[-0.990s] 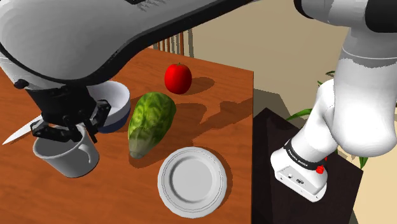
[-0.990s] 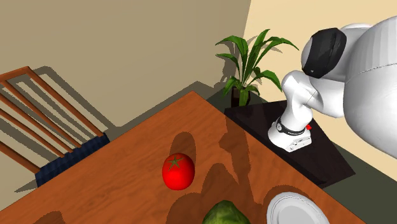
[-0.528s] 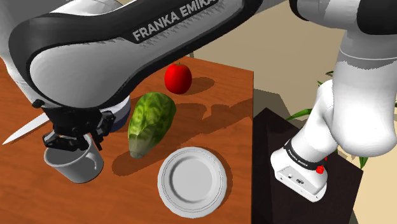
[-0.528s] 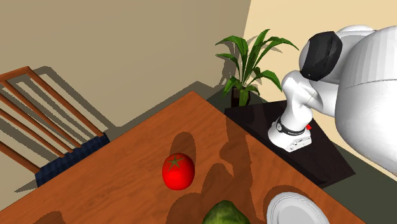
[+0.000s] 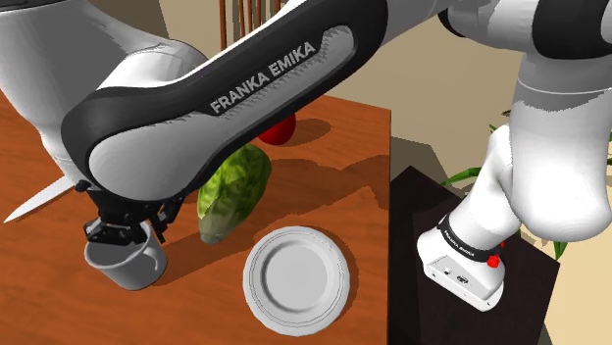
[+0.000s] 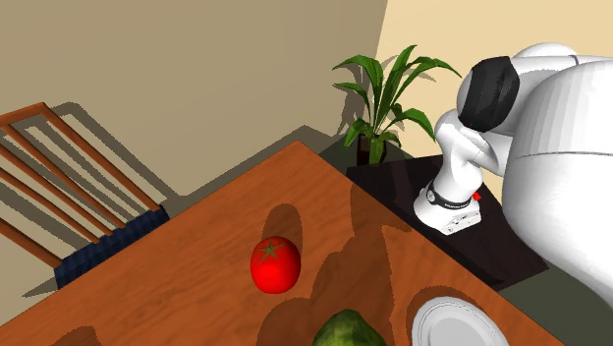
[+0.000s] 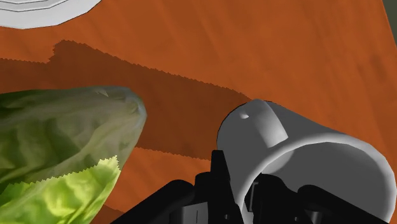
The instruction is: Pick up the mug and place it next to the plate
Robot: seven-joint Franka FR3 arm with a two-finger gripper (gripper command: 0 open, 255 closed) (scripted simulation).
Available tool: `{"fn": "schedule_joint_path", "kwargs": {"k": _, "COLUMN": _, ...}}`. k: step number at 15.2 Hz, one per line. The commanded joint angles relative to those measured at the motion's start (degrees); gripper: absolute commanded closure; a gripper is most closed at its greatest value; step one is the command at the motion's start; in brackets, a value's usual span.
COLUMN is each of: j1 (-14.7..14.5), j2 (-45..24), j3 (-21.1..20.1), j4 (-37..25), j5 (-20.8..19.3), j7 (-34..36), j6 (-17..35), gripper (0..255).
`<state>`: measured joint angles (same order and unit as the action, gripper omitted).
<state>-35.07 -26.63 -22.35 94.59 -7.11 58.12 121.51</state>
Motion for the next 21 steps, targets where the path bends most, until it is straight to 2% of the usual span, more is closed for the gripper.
{"fn": "schedule_joint_path", "kwargs": {"k": 1, "j1": -0.05, "j2": -0.12, "j3": 0.02, "j4": 0.11, "j5": -0.07, "j7": 0.07, "j6": 0.28, "gripper": 255}}
{"fn": "schedule_joint_path", "kwargs": {"k": 7, "j1": -0.05, "j2": -0.12, "j3": 0.02, "j4": 0.11, "j5": -0.07, "j7": 0.07, "j6": 0.28, "gripper": 255}}
{"fn": "schedule_joint_path", "kwargs": {"k": 8, "j1": -0.06, "j2": -0.13, "j3": 0.02, "j4": 0.10, "j5": -0.07, "j7": 0.07, "j6": 0.28, "gripper": 0}}
{"fn": "schedule_joint_path", "kwargs": {"k": 13, "j1": -0.06, "j2": -0.13, "j3": 0.02, "j4": 0.09, "j5": -0.07, "j7": 0.07, "j6": 0.28, "gripper": 0}}
{"fn": "schedule_joint_path", "kwargs": {"k": 17, "j1": 0.54, "j2": 2.77, "j3": -0.56, "j4": -3.13, "j5": 1.19, "j7": -0.71, "j6": -5.68, "gripper": 0}}
{"fn": "schedule_joint_path", "kwargs": {"k": 21, "j1": 0.54, "j2": 2.77, "j3": -0.56, "j4": -3.13, "j5": 1.19, "j7": -0.71, "j6": -5.68, "gripper": 0}}
